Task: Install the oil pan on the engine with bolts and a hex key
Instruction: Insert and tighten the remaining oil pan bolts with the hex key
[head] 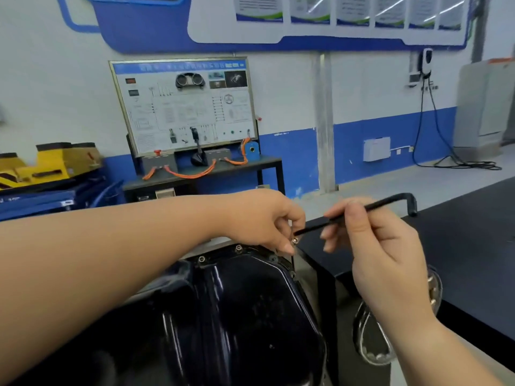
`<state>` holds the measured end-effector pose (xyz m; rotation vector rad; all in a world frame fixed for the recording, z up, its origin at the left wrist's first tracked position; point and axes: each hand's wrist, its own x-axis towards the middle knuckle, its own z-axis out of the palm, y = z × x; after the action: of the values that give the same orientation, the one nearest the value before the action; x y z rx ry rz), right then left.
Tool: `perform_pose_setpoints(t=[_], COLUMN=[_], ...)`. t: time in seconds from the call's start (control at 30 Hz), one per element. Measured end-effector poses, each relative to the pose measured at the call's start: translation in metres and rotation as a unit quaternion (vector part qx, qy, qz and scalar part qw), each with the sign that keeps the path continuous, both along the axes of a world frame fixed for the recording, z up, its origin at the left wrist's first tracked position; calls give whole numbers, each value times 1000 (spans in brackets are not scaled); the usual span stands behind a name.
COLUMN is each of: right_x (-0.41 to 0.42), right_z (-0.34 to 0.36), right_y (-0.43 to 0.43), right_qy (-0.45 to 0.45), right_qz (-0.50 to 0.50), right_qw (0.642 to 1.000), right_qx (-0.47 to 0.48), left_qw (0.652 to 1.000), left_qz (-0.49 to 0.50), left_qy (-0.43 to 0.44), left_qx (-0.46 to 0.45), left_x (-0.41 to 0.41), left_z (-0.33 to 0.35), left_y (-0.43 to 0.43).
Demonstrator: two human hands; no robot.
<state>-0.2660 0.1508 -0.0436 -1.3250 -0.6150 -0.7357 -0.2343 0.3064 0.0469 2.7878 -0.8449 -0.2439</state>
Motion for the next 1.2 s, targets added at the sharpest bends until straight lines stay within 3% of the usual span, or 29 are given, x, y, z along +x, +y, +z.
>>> perform_pose_setpoints(t=[0.37, 0.53, 0.77, 1.0, 1.2], right_x=[17, 21, 32, 45, 51], right_z=[-13, -13, -11, -24, -25], right_y=[3, 7, 12, 20, 21], right_qy=[-28, -45, -32, -8, -14], right_qz=[-80, -117, -144, -143, -160], right_qw=[995, 984, 968, 960, 952], right_qx=[-47, -123, -205, -240, -262], left_qw=[999, 998, 991, 981, 974], left_qz=[-24, -15, -18, -20, -17], left_qy=[-33, -65, -126, -147, -174], left_qx=[-25, -9, 45, 125, 142], left_x=[19, 24, 35, 43, 47], left_z=[-14, -20, -26, -34, -40], left_y=[8, 14, 16, 19, 17])
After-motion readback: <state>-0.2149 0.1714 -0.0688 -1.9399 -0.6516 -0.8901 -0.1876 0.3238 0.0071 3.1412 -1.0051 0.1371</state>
